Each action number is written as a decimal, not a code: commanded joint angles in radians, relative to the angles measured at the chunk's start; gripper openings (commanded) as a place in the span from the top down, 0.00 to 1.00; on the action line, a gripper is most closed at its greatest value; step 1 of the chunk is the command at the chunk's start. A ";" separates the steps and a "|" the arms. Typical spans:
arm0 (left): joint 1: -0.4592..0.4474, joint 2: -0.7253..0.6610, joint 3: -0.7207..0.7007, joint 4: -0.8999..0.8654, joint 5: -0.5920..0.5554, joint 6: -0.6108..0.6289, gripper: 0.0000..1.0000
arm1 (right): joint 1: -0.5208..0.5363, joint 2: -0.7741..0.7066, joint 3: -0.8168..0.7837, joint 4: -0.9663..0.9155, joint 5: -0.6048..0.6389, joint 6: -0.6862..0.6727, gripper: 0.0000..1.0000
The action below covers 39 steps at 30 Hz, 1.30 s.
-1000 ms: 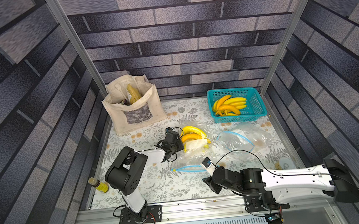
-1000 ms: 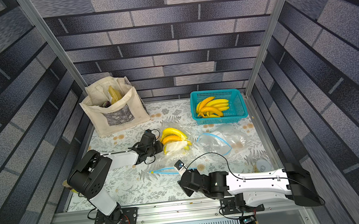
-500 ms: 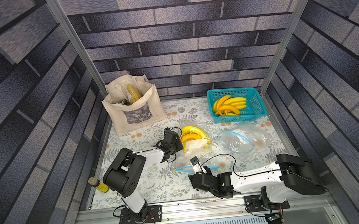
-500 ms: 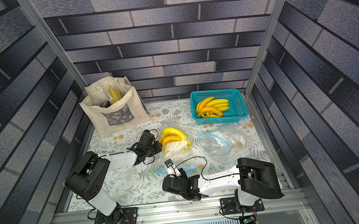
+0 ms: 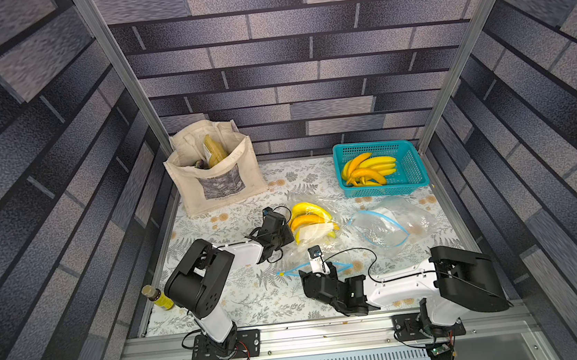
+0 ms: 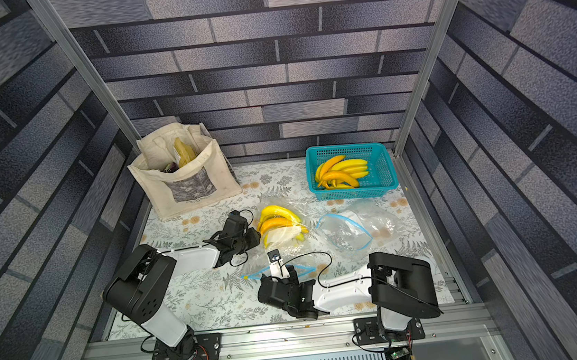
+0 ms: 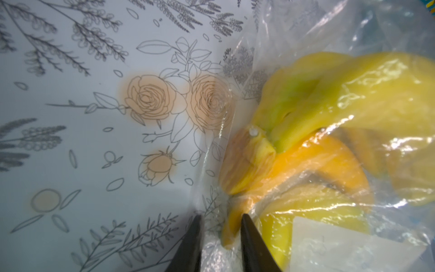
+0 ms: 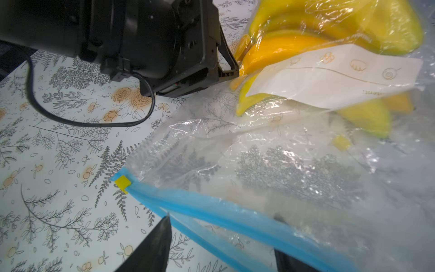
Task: Open the zip-top bag and take out the banana
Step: Pick up the banana from the zipper food storage bag.
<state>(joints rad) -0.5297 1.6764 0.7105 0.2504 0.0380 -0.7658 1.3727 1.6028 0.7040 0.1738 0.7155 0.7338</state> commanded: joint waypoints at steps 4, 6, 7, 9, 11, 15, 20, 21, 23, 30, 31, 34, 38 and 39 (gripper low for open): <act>-0.012 -0.041 -0.027 0.030 0.017 -0.020 0.70 | -0.059 0.085 -0.009 0.078 0.046 0.019 0.28; -0.019 -0.045 -0.030 0.029 0.014 -0.023 0.69 | -0.075 0.106 -0.029 0.148 0.071 0.013 0.27; -0.020 -0.046 -0.031 0.030 0.010 -0.026 0.69 | -0.086 0.113 -0.032 0.158 0.076 0.017 0.26; -0.026 -0.044 -0.035 0.037 0.007 -0.035 0.69 | -0.105 0.134 -0.023 0.171 0.082 0.021 0.25; -0.030 -0.039 -0.043 0.055 0.012 -0.049 0.69 | -0.117 0.154 -0.012 0.226 0.060 -0.018 0.25; -0.044 -0.040 -0.074 0.102 0.013 -0.091 0.75 | -0.129 0.200 0.043 0.236 0.046 -0.078 0.23; -0.064 -0.069 -0.110 0.087 -0.025 -0.105 0.83 | -0.148 0.222 0.011 0.346 0.025 -0.090 0.23; -0.064 -0.078 -0.119 0.086 -0.029 -0.104 0.85 | -0.150 0.218 0.012 0.333 0.024 -0.089 0.22; -0.061 -0.105 -0.139 0.066 -0.038 -0.097 0.87 | -0.152 0.198 0.008 0.297 0.028 -0.082 0.22; -0.008 -0.277 -0.078 -0.181 -0.157 0.032 0.49 | -0.164 0.107 -0.057 0.190 0.014 -0.083 0.23; 0.015 -0.304 -0.056 -0.204 -0.162 0.048 0.40 | -0.166 0.094 -0.069 0.182 0.018 -0.082 0.23; 0.083 -0.313 0.023 -0.246 -0.130 0.123 0.34 | -0.174 0.058 -0.106 0.181 0.024 -0.077 0.23; 0.164 -0.178 0.181 -0.279 0.016 0.209 0.26 | -0.185 0.029 -0.123 0.166 0.019 -0.088 0.23; 0.179 -0.121 0.230 -0.285 0.055 0.234 0.26 | -0.185 0.022 -0.127 0.163 0.017 -0.094 0.23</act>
<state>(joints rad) -0.3790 1.4578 0.8543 0.0322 -0.0090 -0.6395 1.1950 1.6531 0.5945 0.3725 0.7319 0.6540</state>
